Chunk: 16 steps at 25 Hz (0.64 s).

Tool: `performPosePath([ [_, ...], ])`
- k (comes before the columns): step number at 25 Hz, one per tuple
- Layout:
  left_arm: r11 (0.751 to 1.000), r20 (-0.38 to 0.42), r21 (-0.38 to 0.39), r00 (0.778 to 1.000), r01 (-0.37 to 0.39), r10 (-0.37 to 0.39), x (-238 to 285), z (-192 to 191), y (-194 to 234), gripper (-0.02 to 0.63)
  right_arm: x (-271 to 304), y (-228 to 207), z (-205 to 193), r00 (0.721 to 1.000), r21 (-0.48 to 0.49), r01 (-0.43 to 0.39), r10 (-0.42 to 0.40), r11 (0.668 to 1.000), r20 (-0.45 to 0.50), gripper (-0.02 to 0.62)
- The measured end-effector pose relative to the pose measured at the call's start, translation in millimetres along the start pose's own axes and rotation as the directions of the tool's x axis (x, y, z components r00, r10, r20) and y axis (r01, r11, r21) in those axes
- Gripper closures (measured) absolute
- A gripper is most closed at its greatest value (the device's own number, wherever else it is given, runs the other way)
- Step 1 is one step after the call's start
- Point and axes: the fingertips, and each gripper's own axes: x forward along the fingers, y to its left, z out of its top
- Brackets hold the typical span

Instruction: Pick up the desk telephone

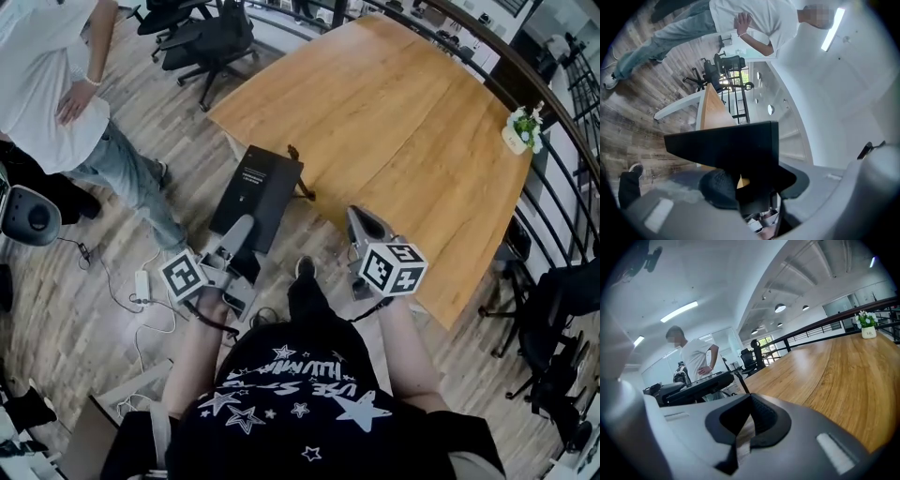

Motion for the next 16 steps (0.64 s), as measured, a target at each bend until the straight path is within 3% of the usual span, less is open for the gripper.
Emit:
performPosePath([
  [8, 1.000, -0.032, -0.007, 0.999, 0.017, -0.017, -34, -33, -11, 0.413, -54, 20, -21, 1.000, 0.007, 0.028, -0.028, 1.000, 0.014, 0.594],
  [16, 1.000, -0.063, -0.015, 0.998, 0.011, -0.012, -19, -45, -25, 0.413, -61, 11, 1, 0.999, -0.001, 0.037, -0.037, 0.999, 0.011, 0.595],
])
